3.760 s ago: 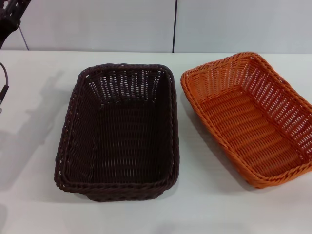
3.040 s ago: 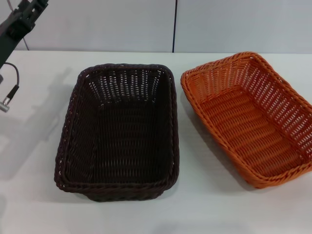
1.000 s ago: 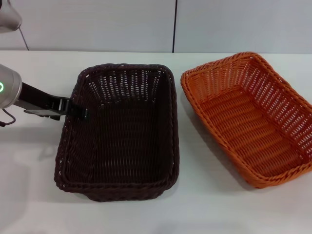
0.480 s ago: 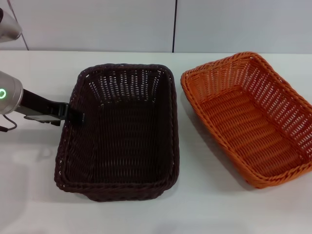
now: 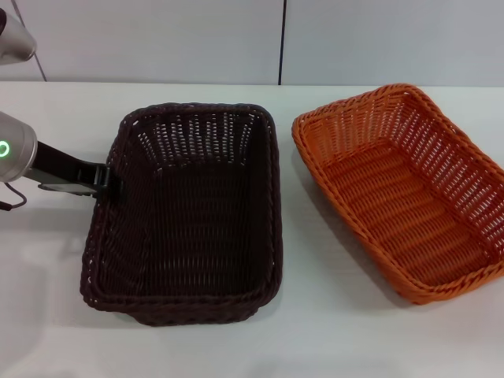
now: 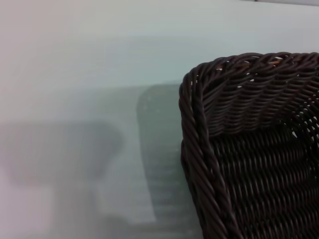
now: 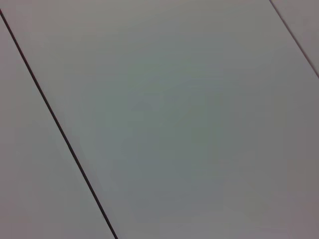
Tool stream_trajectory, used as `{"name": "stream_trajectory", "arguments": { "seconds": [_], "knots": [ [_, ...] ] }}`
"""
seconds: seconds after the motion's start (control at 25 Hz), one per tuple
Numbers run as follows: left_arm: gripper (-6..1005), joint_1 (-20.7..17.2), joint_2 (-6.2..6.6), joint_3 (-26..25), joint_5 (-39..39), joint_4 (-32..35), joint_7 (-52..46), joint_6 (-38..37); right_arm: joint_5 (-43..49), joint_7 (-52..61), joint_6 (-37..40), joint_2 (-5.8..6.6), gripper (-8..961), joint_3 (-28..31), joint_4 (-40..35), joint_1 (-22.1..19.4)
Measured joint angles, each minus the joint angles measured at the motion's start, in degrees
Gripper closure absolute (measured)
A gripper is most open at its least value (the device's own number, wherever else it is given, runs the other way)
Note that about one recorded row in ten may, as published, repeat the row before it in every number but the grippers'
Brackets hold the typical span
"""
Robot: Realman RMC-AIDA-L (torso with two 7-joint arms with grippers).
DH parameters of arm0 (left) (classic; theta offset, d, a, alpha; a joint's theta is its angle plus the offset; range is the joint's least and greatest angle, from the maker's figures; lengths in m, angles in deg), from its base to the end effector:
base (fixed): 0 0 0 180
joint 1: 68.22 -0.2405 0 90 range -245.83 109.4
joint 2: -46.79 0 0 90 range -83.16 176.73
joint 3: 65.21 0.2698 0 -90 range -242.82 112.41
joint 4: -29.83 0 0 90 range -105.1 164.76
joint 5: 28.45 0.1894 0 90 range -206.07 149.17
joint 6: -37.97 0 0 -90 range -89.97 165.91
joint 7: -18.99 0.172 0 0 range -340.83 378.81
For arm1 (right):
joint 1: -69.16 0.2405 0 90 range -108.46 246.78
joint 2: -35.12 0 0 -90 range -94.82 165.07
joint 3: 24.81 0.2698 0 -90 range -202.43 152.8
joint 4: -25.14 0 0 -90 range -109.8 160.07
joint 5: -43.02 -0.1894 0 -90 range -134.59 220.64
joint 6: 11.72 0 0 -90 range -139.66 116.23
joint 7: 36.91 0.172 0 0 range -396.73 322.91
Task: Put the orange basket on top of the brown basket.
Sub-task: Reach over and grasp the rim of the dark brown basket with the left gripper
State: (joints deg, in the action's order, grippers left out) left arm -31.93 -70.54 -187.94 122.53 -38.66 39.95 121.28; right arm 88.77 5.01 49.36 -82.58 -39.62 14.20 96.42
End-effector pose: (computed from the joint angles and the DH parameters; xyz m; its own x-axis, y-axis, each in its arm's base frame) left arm -0.2537 0.3880 0.0229 0.3859 0.8944 0.2261 0.8461 -0.2456 -0.4730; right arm 0.3919 0.3637 0.1081 0.3305 0.2266 -0.9162 -0.9342 0.2163 -0.2836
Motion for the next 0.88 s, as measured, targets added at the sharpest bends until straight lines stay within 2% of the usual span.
{"name": "stream_trajectory", "arguments": {
  "seconds": [0.08,0.4,0.88],
  "knots": [
    [609,0.0,0.00,0.0,0.0,0.0,0.0,0.1,0.0,0.0,-0.1,0.01,210,0.0,0.0,0.0],
    [780,-0.3,-0.08,0.0,-0.3,-1.3,0.2,0.8,0.2,0.0,-1.1,0.03,210,0.0,0.0,0.0],
    [793,-0.5,0.09,-1.1,-2.5,-6.9,3.4,4.6,0.0,0.0,-2.2,0.03,210,0.0,0.0,-0.1]
  ]
}}
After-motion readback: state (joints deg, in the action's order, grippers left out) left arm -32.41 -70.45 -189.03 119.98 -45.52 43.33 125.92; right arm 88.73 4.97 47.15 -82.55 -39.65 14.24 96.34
